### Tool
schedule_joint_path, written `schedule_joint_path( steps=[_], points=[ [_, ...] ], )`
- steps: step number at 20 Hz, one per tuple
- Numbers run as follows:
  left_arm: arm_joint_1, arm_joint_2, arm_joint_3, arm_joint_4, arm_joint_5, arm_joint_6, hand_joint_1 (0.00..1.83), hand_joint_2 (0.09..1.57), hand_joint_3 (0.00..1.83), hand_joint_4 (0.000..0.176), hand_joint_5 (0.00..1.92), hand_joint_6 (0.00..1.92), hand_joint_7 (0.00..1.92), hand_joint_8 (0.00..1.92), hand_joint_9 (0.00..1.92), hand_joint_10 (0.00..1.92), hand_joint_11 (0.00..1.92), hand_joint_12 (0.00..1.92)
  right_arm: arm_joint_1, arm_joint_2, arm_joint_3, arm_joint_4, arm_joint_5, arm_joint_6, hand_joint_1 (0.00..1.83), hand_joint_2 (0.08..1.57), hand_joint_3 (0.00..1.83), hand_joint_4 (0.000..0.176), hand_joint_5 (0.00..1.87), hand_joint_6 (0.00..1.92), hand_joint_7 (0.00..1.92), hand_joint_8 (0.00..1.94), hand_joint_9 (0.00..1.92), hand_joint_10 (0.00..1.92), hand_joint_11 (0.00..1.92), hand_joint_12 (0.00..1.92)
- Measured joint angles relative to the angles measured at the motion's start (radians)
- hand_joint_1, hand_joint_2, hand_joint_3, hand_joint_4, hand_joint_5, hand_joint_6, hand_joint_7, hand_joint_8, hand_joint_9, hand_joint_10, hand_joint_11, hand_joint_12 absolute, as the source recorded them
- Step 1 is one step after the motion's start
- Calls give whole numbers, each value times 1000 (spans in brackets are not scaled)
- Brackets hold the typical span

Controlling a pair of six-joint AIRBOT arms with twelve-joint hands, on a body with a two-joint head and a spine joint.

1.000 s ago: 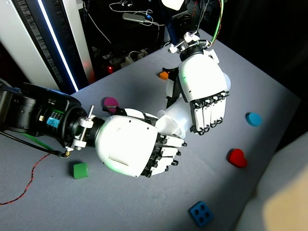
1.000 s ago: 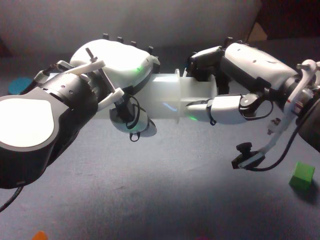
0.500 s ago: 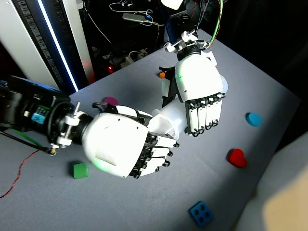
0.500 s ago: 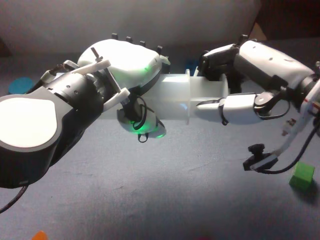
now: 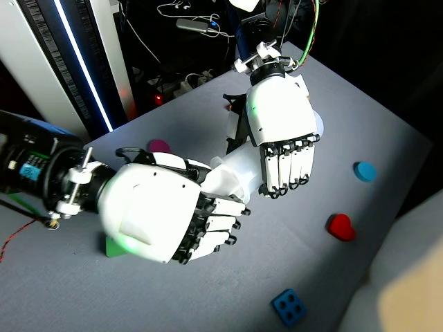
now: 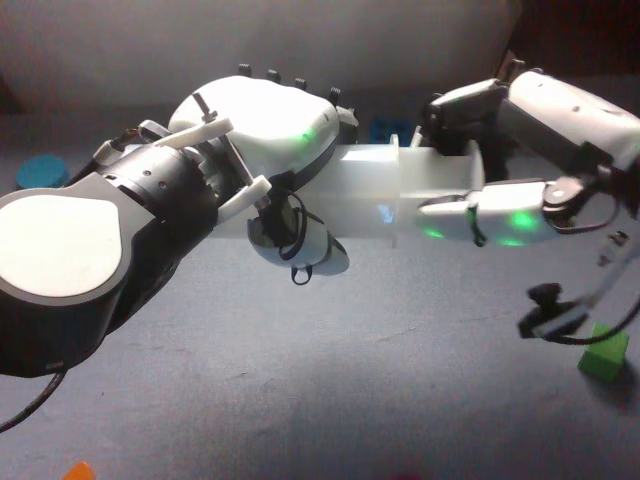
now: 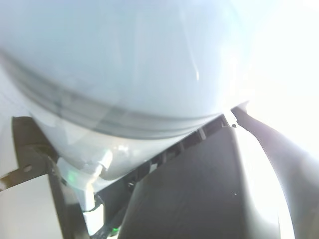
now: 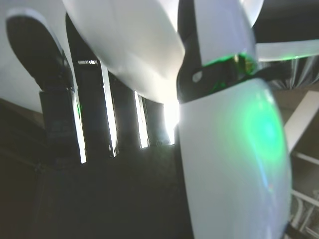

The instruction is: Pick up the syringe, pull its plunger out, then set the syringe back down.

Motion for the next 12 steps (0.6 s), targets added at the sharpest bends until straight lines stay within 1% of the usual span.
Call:
schedule_joint_path(
  steps=[2, 4, 8, 12],
  points=[
    [0, 0, 0, -7, -1, -1, 1346, 1208, 1, 0, 751, 1249, 766, 1293, 763, 1468, 651, 1330, -12, 17, 0, -34, 0, 12, 1373, 1125, 0, 0, 840, 1072, 990, 947, 929, 1267, 929, 1281],
    [0, 0, 0, -6, 6, 2, 1347, 1209, 1, 0, 747, 1252, 765, 1295, 763, 1470, 646, 1330, -15, 30, 0, -42, 1, 11, 1373, 1126, 0, 0, 838, 1064, 988, 955, 929, 1271, 930, 1280],
    [0, 2, 0, -6, 21, 6, 1346, 1208, 0, 0, 764, 1246, 758, 1292, 760, 1472, 649, 1334, -16, 48, 0, -59, -2, 10, 1371, 1130, 1, 0, 818, 1113, 973, 956, 935, 1266, 933, 1273],
    [0, 2, 0, -6, 31, 5, 1347, 1207, 0, 0, 762, 1244, 767, 1287, 758, 1471, 652, 1337, -18, 67, 3, -97, -3, 8, 1371, 1130, 0, 0, 821, 1111, 969, 965, 935, 1263, 933, 1272]
  ],
)
